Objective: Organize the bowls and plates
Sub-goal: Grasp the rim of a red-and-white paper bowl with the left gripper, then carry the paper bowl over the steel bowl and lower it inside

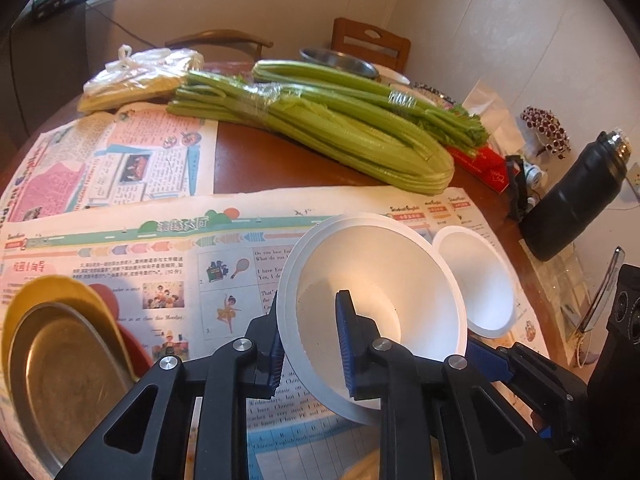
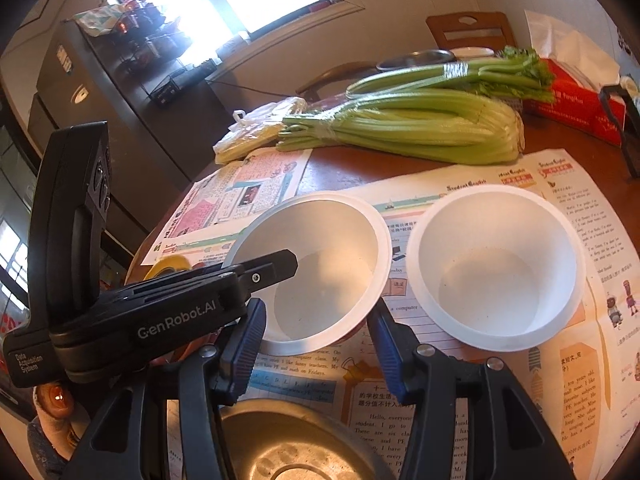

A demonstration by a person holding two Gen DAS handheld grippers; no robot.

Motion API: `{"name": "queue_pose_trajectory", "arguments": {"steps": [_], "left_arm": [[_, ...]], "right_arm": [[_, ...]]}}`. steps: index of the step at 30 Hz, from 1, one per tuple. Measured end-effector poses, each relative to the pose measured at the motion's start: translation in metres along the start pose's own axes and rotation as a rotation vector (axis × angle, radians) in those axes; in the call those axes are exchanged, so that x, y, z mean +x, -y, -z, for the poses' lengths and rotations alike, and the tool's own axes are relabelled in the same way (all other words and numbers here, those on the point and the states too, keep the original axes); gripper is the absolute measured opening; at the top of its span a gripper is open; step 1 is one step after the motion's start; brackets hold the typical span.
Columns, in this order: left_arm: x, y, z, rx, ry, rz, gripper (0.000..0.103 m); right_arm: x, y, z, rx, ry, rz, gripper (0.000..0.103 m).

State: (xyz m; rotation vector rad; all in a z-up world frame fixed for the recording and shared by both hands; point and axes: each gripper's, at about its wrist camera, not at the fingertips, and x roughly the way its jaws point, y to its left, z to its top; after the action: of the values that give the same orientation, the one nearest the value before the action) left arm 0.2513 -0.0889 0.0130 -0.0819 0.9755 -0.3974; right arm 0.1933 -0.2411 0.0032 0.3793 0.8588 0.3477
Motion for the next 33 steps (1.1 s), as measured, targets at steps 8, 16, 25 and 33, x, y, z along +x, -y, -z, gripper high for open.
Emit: {"name": "queue_pose_trajectory", "arguments": {"steps": [8,16,25,33], "left_arm": [[-0.039,0.007,0.010,-0.005,0.060,0.013,0.024],[-0.072,0.020,0.029,0.006,0.097,0.021,0.026],[-0.096,0.037,0.056,0.021,0.125,0.029,0.026],[-0.100,0.043,0.079,0.023,0.114,0.026,0.026]], "right_arm": [[-0.030,-0.019,0.006,-0.055,0.052,-0.018,0.053],[-0.063,-0.031,0.018,-0.092,0.091,-0.039,0.053],[-0.096,-0.037,0.041,-0.138,0.122,-0.034,0.053],[-0.109,-0.037,0.062,-0.151,0.104,-0.034,0.053]]}}
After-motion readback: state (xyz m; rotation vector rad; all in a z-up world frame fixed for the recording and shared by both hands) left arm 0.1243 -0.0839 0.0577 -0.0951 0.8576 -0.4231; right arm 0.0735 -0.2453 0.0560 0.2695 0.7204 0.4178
